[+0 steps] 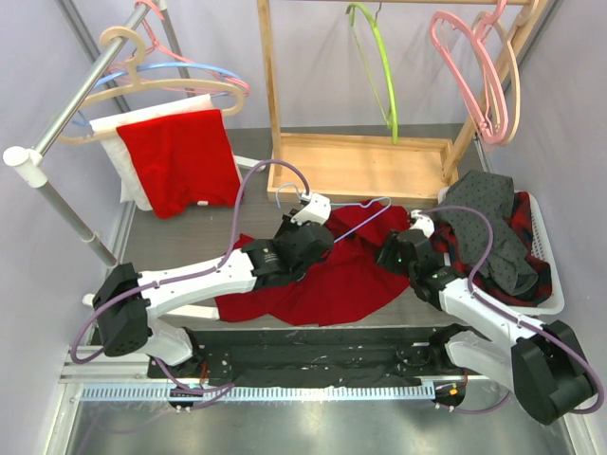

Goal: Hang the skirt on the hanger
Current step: Hang the skirt on the hanger.

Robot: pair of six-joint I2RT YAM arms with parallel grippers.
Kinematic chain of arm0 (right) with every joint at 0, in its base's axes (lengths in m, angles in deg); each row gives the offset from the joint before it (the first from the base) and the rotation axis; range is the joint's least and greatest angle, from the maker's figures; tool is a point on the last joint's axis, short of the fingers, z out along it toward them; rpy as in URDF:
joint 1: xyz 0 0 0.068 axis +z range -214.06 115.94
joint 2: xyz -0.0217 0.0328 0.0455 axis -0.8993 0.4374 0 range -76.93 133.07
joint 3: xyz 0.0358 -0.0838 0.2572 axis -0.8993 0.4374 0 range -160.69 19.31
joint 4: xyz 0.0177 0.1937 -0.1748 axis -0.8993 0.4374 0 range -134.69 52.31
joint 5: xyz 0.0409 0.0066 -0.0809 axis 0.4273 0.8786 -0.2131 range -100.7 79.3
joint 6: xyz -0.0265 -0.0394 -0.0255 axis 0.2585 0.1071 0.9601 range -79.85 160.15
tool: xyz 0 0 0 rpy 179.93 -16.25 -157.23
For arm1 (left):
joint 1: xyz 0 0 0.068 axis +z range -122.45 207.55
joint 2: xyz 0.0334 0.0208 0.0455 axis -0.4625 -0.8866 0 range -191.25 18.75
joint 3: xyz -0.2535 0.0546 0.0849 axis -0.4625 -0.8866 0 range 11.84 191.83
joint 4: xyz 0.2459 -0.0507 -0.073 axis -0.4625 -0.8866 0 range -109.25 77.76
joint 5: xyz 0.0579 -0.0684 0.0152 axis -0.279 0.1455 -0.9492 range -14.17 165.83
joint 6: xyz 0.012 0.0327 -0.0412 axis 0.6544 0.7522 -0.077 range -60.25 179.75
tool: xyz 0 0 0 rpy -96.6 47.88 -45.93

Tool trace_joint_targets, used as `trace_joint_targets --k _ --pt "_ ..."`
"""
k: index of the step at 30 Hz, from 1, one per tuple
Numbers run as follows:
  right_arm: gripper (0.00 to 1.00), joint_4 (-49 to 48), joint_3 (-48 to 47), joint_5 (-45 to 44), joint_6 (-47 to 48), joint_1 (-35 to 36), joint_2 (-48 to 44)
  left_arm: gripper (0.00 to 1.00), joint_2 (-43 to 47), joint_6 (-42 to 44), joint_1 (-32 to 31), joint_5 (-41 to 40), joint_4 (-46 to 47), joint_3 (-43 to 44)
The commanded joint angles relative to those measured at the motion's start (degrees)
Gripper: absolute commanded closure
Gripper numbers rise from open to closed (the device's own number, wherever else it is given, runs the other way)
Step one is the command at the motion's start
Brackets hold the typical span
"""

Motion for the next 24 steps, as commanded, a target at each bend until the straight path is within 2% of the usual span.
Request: trace_joint_targets --k 1,7,8,12,13,14,19,20,24 --pt "0.55 -10.6 0.5 -4.0 -2.2 0.2 1.9 1.0 3.4 -1.7 0.6 -1.3 0.0 0.6" --pt "0.63 -14.1 4.3 -5.7 -4.4 0.0 0.7 1.0 4.6 -2.0 0.9 -0.7 0.1 -0.1" --pt "0.7 -14.1 4.3 -5.8 -4.4 0.0 1.0 1.0 4.7 -2.1 0.9 -0.7 0.1 0.0" --pt "0.86 -13.9 3.6 -4.9 -5.0 0.0 3.0 1.0 5.1 -2.3 1.0 -0.6 -0.1 -0.2" --pt "0.95 -13.3 3.3 -4.9 -5.1 0.0 3.1 1.0 5.3 -2.3 1.0 -0.7 -0.2 -0.6" --pt "0.99 -12.7 2.3 -5.2 -5.3 0.0 3.1 1.0 5.3 -2.3 1.0 -0.8 -0.2 -0.6" --pt "0.99 -1.5 -4.9 -4.8 -5.4 -1.5 0.4 1.0 6.0 -2.5 1.0 -1.6 -0.6 -2.5" --pt "0.99 0.9 -8.8 -4.7 -5.4 -2.2 0.1 1.0 6.2 -2.7 1.0 -1.8 -0.7 -2.8" --pt "0.99 11.2 -19.5 -0.8 -4.4 -8.5 2.6 1.0 7.2 -3.2 1.0 -3.3 -0.4 -5.0"
